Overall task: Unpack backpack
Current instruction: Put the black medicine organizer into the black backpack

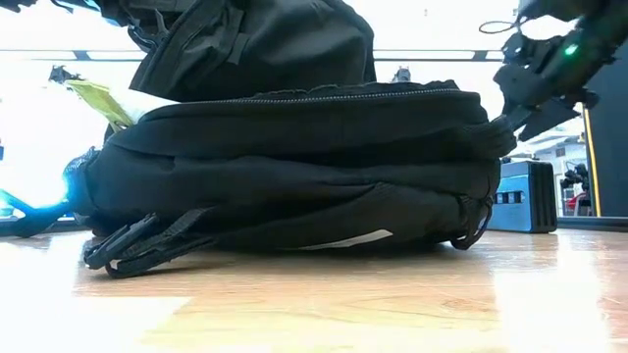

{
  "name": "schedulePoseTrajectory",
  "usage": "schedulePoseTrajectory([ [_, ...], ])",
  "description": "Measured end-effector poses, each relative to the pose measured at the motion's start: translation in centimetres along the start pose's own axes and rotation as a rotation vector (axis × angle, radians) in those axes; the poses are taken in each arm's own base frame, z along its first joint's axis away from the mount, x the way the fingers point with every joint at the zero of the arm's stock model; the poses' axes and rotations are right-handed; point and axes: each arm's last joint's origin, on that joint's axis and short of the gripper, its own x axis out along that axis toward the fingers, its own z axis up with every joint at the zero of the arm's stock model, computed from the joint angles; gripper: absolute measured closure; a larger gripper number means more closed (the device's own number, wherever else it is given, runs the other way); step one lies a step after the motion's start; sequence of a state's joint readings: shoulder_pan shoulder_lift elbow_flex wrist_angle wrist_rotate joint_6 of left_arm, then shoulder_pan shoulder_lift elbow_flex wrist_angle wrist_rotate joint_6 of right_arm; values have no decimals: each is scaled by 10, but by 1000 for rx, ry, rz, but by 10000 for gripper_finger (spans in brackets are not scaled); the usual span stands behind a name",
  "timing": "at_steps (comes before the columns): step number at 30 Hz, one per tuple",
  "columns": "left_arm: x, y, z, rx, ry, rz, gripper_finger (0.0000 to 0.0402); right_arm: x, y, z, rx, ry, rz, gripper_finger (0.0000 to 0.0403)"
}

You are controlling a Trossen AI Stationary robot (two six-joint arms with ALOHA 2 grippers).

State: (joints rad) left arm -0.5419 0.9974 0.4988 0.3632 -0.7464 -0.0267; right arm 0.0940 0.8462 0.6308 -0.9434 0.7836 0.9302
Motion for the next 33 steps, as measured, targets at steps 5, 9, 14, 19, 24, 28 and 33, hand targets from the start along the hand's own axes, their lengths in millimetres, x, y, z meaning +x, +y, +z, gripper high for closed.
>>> schedulePoseTrajectory([
  [5, 0, 0, 0, 0, 0, 0, 402, 25, -2, 15, 4, 149, 37, 66],
  [9, 0, 0, 0, 20, 0, 0, 402, 50, -11, 19, 18, 295, 1, 66],
  [14, 0, 0, 0, 51, -1, 0, 402, 80, -11, 20, 41, 471, 66, 81],
  [19, 0, 0, 1, 73, -6, 0, 402, 104, -3, 16, 28, 558, 96, 135],
  [24, 0, 0, 1, 70, -8, 0, 402, 118, -2, 10, 33, 642, 47, 245],
  [28, 0, 0, 1, 64, -8, 0, 402, 115, -4, 12, 29, 627, 65, 249],
  [33, 0, 0, 2, 51, -15, 0, 402, 89, 0, 34, -18, 495, 197, 252],
])
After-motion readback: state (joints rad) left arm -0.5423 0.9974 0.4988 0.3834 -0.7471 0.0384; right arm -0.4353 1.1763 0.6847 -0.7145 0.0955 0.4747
